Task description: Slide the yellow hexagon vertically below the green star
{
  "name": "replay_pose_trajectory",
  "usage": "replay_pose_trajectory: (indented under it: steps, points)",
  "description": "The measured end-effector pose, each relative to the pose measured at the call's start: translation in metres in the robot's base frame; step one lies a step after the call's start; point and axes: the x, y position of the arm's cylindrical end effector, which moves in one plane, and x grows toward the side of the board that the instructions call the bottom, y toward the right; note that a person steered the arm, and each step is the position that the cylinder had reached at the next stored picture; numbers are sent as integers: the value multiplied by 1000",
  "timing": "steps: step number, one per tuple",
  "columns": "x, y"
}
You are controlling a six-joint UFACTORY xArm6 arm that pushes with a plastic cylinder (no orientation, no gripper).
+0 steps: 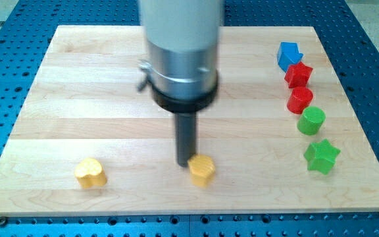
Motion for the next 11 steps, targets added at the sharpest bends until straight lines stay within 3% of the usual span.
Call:
replay_pose_trajectory:
  steps: [1, 3, 4, 5, 9, 10, 11]
  points:
    - [12, 54]
    - [32, -39]
    - [53, 8]
    - [53, 91]
    - [54, 153]
    - [54, 146]
    - [59, 56]
